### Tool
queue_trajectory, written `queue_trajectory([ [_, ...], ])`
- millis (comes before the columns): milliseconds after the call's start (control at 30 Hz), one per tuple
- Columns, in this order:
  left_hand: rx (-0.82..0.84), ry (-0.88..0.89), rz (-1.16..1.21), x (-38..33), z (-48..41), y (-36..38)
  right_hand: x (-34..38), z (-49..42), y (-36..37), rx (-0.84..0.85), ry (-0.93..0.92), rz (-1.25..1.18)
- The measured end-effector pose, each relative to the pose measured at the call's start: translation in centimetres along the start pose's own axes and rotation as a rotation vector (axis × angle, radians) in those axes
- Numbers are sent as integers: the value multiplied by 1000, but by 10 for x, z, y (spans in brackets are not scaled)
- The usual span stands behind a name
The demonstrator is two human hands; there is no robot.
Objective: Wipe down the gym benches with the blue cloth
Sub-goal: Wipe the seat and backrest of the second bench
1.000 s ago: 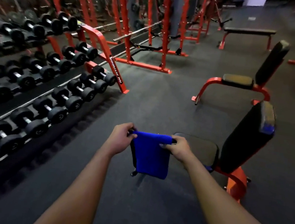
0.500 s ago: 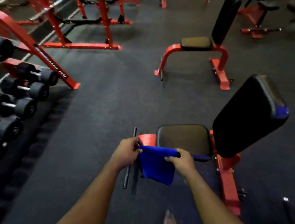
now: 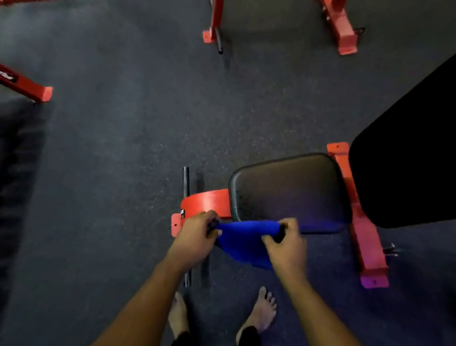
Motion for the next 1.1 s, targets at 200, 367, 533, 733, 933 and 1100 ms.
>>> queue_trajectory([
  [200,-99,63,-23,57,-114,37,-14,-83,63,-194,-271,265],
  [367,-4,84,-209,128,-178,77,-55,-94,142,-55,-389,760],
  [533,-1,153,-224,160,-203,101,-52,-110,155,-173,-322,842],
  [733,-101,170,-244,157,-201,105,-20,-166,162,-142,-388,874],
  [933,-86,121,-249,151,-202,100,-37,-131,153,-160,-406,825],
  [1100,-98,70,-291,145,-203,104,-54,-108,157,-104,-380,868],
])
Point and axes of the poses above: each hand's wrist, its own z-axis away from the middle knuckle, its own y-axis out of the palm, x = y × z, the point moved 7 cm from there along -z, towards the middle knuckle, and after that the axes turned 8 degrees about -y, right-handed, at the moved point
